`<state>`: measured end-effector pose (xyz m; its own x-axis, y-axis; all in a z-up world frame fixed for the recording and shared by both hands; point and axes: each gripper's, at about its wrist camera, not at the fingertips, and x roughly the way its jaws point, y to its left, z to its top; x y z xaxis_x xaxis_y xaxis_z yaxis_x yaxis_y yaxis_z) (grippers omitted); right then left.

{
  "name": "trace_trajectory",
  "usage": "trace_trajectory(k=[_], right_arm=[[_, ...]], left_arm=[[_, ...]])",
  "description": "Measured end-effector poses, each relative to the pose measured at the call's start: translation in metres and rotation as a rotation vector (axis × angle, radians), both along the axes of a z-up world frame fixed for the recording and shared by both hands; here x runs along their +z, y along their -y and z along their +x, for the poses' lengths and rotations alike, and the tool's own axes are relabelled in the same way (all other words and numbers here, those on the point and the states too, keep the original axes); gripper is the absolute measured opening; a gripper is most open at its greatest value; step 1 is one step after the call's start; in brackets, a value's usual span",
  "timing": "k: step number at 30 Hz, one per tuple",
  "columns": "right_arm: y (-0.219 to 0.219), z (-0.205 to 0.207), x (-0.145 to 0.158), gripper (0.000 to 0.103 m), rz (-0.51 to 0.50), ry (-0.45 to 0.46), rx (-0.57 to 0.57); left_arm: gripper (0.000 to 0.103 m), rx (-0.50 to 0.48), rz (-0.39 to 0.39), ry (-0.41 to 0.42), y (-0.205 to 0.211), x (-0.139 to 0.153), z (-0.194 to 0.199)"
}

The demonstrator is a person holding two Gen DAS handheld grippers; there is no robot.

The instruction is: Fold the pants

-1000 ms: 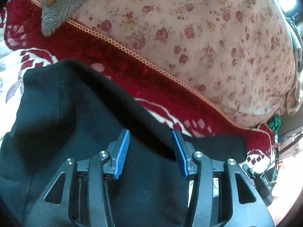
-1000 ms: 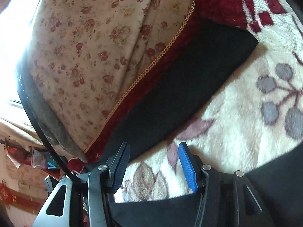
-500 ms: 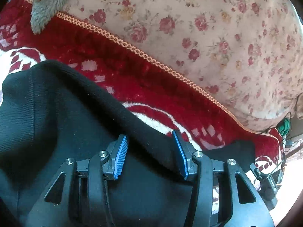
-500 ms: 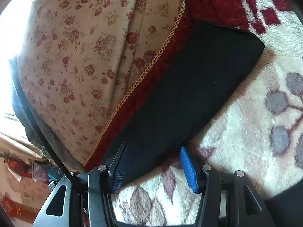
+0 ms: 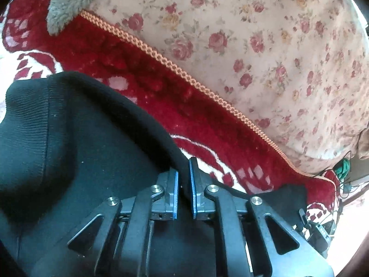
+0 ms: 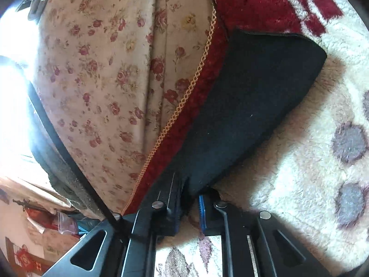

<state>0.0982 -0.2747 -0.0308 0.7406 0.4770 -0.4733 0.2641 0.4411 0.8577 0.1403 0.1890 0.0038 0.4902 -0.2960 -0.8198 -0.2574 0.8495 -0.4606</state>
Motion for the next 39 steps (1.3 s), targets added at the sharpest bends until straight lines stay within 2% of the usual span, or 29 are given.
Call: trace_trajectory(k=[5, 12, 16, 18, 20, 22, 23, 32, 36, 38, 39], right_arm=[[0.000, -0.008, 0.019, 0.009, -0.010, 0.046, 0.011], [0.005, -0.039, 0.060, 0.009, -0.058, 0.142, 0.016], [0.008, -0.058, 0.074, 0.009, -0.078, 0.159, 0.021], [0.008, -0.063, 0.070, 0.009, -0.035, 0.151, 0.040], [0.006, -0.066, 0.056, 0.019, 0.025, 0.089, 0.055], [0.003, -0.067, 0.043, 0.053, 0.021, 0.030, 0.050], [0.002, -0.066, 0.040, 0.054, 0.018, 0.021, 0.050], [0.007, -0.029, 0.021, 0.054, -0.076, -0.088, 0.034], [0.009, -0.010, 0.014, 0.051, -0.099, -0.113, 0.028], [0.010, -0.002, 0.014, 0.046, -0.110, -0.099, 0.016], [0.011, 0.002, 0.011, 0.035, -0.105, -0.081, 0.017]], left_arm=[[0.006, -0.014, 0.024, 0.065, 0.004, 0.027, -0.016], [0.006, -0.034, 0.000, 0.143, 0.009, 0.062, -0.050], [0.006, -0.053, 0.019, 0.164, 0.014, 0.068, -0.068], [0.006, -0.051, 0.018, 0.159, 0.016, 0.067, -0.073], [0.006, -0.047, 0.016, 0.156, 0.016, 0.066, -0.075], [0.006, -0.044, 0.014, 0.154, 0.016, 0.065, -0.077], [0.006, -0.044, 0.015, 0.156, 0.016, 0.066, -0.078], [0.006, -0.055, 0.015, 0.191, 0.016, 0.075, -0.086], [0.006, -0.066, 0.025, 0.203, 0.020, 0.080, -0.087], [0.006, -0.066, 0.029, 0.205, 0.021, 0.081, -0.088], [0.006, -0.064, 0.029, 0.204, 0.020, 0.081, -0.088]])
